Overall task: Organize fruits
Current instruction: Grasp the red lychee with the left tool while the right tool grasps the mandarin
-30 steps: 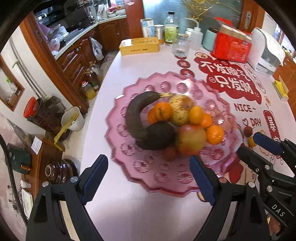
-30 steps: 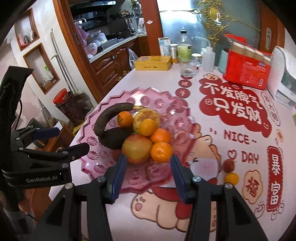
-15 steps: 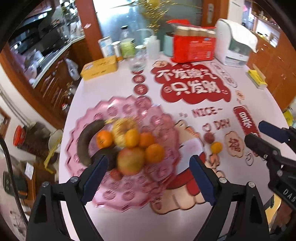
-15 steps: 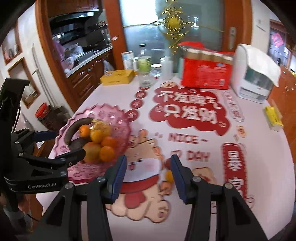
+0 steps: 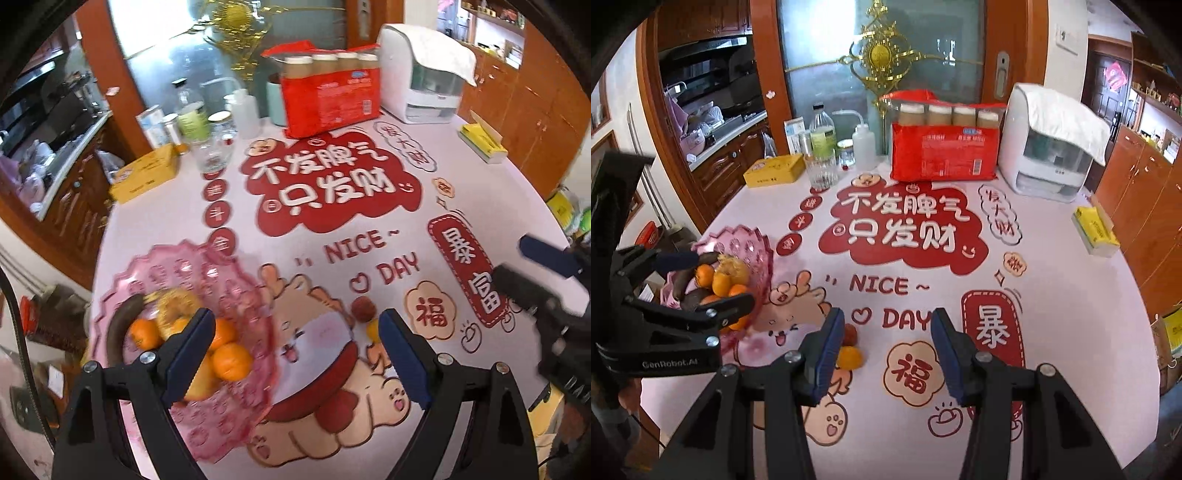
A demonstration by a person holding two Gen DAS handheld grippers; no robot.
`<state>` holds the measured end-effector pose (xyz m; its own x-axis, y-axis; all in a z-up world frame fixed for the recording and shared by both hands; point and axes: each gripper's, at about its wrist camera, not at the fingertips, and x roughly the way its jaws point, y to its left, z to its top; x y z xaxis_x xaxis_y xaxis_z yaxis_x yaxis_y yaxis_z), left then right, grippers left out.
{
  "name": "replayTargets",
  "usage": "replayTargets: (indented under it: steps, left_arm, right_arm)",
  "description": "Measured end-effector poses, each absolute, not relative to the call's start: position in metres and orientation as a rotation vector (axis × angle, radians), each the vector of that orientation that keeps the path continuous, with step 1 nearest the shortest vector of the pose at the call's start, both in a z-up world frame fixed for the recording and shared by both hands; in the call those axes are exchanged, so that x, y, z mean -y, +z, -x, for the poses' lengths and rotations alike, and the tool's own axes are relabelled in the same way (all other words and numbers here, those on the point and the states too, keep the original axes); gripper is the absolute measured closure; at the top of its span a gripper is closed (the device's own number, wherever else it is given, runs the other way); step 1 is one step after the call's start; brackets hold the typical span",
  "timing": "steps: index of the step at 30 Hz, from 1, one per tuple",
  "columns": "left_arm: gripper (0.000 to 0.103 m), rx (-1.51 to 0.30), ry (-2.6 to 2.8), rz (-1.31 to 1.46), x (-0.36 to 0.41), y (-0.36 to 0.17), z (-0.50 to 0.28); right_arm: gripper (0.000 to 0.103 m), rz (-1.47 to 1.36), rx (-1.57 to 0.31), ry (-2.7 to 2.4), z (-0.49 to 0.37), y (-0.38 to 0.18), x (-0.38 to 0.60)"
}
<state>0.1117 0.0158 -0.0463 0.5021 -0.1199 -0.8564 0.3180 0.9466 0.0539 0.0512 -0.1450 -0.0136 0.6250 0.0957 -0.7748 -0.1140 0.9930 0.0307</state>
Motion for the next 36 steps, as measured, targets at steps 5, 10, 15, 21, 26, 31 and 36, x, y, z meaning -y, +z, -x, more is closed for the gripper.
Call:
replayTargets:
  steps: [5,10,15,21,26,31,36]
  left_arm:
    - [0.014,-1.033,-0.360,-0.251,0.003,-0.074,-0.126]
    - [0.014,-1.054,-0.405,-0.287,0.005,-0.093,-0.139]
    - [0.014,-1.068,-0.395,-0.294,-0.001,-0.103,-0.148]
    - [0.014,-1.076,-0.378,-0.280,-0.005,-0.107,-0.152]
    - [0.014,-1.088,-0.367,-0.280,-0.003,-0.113,-0.152]
    - [0.014,-1.104,-0.369,-0.288,0.004,-0.120,-0.152]
    - [0.014,-1.117,-0.377,-0.306,0.020,-0.129,-0.151]
  right_arm:
    - [0.054,-0.009,-0.946,0.158,-0.058,-0.049,0.147]
    - [0.054,-0.023,-1.025,0.193,-0.066,-0.094,0.142]
    - [0.054,-0.036,-1.097,0.237,-0.072,-0.128,0.131]
    - [0.054,-0.052,-1.125,0.284,-0.082,-0.147,0.118]
    - [0.057,-0.050,-1.148,0.295,-0.091,-0.161,0.112]
    - [0.071,-0.090,-1.160,0.339,-0.091,-0.165,0.113]
    - [0.071,-0.092,-1.147,0.293,-0.089,-0.162,0.125]
